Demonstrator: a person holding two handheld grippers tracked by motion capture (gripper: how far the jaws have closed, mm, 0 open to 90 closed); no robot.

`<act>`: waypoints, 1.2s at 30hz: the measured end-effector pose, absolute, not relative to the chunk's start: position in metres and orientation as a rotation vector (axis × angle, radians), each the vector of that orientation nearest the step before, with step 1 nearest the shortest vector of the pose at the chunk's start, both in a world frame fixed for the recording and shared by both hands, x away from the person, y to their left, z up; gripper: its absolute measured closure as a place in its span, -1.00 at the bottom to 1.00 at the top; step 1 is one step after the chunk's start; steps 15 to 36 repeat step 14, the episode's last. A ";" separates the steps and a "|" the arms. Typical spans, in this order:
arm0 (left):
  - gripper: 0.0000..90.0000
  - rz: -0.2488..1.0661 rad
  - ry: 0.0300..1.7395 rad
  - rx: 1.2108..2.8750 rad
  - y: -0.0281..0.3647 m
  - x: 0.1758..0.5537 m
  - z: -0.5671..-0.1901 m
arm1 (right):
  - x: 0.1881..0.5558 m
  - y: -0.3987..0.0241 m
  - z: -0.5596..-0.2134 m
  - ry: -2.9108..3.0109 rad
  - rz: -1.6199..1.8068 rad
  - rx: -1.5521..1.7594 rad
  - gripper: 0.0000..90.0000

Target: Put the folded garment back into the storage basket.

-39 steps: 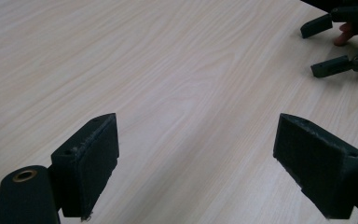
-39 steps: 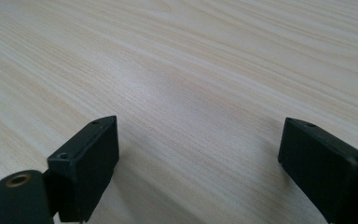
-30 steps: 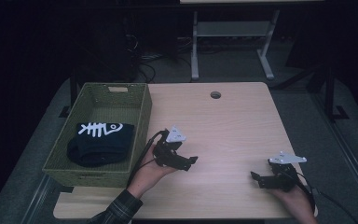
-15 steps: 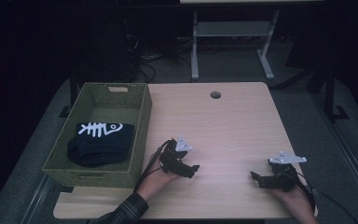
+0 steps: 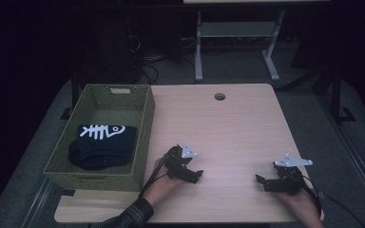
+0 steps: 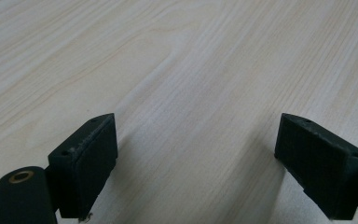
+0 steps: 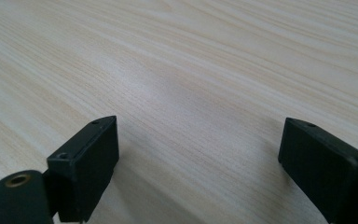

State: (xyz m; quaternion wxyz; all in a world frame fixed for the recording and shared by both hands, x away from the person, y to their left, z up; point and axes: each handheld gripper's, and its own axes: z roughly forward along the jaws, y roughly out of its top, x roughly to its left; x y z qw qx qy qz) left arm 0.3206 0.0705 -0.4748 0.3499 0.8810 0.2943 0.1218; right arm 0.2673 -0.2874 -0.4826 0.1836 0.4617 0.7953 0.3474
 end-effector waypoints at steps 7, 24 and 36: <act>-0.72 0.320 0.748 2.240 0.073 0.319 -0.479 | 0.267 -0.287 -0.483 2.243 0.980 1.302 -0.74; -0.72 0.319 0.747 2.241 0.074 0.319 -0.479 | 0.267 -0.287 -0.483 2.243 0.979 1.301 -0.74; -0.72 0.319 0.747 2.241 0.074 0.319 -0.479 | 0.267 -0.287 -0.483 2.243 0.979 1.301 -0.74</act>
